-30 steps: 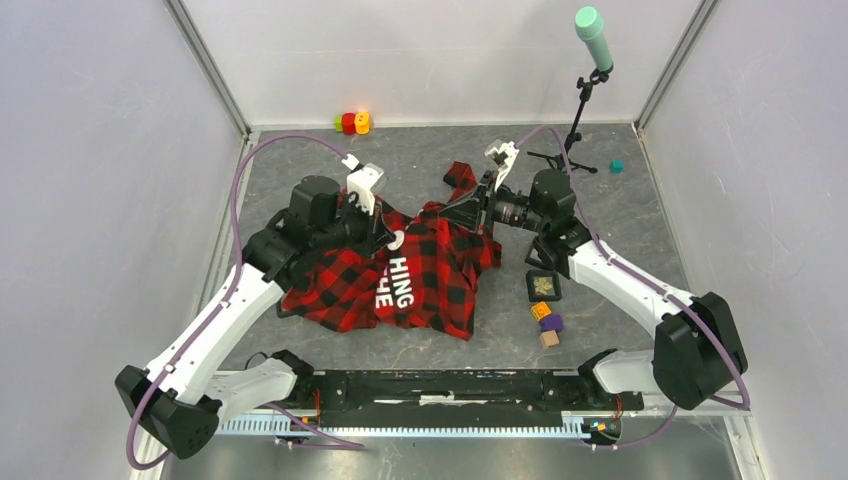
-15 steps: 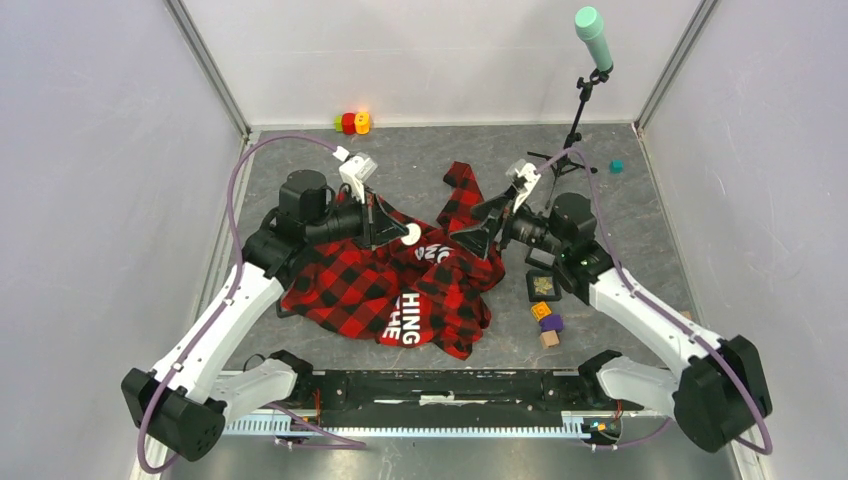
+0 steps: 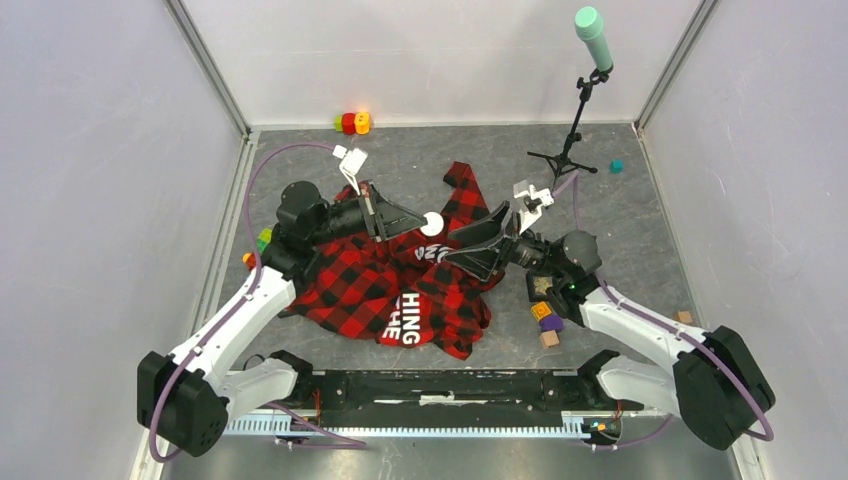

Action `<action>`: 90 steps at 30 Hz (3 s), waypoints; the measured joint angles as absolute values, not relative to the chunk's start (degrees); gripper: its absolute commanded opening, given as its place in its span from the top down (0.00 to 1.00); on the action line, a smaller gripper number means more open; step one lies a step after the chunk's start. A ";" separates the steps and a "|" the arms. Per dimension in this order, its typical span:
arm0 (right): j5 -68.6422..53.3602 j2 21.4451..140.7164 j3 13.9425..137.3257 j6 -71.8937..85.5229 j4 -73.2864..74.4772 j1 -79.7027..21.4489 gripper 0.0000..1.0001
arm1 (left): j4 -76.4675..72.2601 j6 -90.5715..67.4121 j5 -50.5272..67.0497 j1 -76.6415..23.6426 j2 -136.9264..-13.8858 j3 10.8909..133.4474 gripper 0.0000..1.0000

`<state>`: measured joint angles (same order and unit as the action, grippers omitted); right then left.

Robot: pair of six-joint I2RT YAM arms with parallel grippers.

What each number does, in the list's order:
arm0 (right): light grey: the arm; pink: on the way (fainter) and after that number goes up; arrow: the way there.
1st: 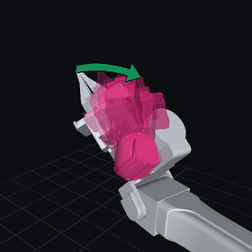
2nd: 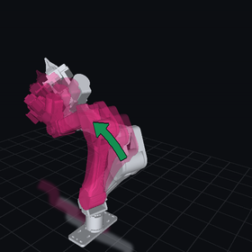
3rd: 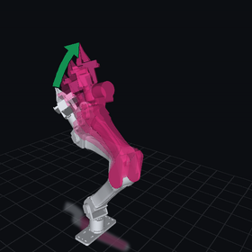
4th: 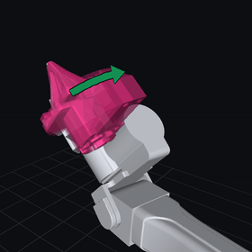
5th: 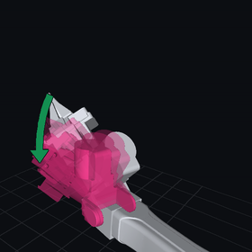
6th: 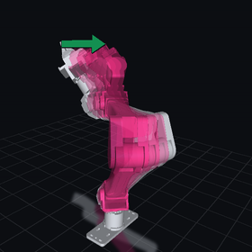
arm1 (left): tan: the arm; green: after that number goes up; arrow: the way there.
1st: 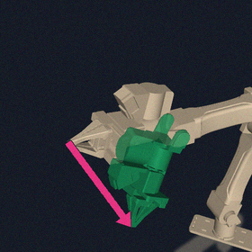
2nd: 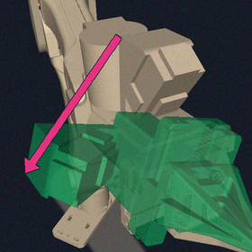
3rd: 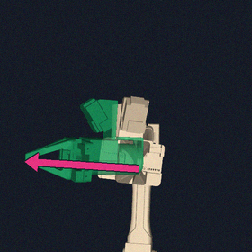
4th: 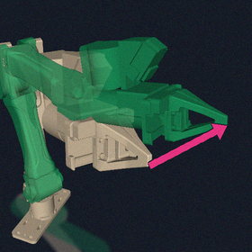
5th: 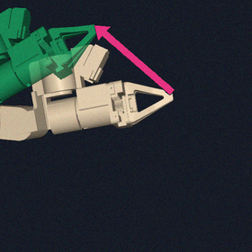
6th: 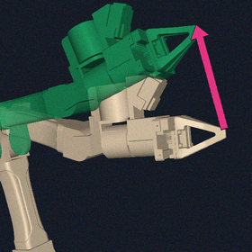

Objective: Remove the brooch from the garment
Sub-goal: Close the brooch.

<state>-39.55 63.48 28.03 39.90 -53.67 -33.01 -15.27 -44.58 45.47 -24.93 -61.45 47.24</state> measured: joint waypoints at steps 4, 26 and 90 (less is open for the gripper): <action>-38.24 65.82 28.27 42.92 -57.80 -34.54 0.45 | -17.85 -45.80 46.09 -24.93 -61.17 46.89 0.98; -33.74 72.20 34.70 48.21 -61.14 -37.76 0.70 | -18.13 -45.98 48.64 -24.86 -59.48 46.63 0.98; -36.88 77.06 38.15 55.11 -59.64 -37.17 0.95 | -11.68 -37.06 45.43 -24.60 -56.31 46.35 0.98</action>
<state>-36.88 77.06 38.15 55.11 -59.64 -37.17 -11.68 -37.06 45.43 -24.60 -56.31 46.35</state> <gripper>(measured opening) 0.103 0.042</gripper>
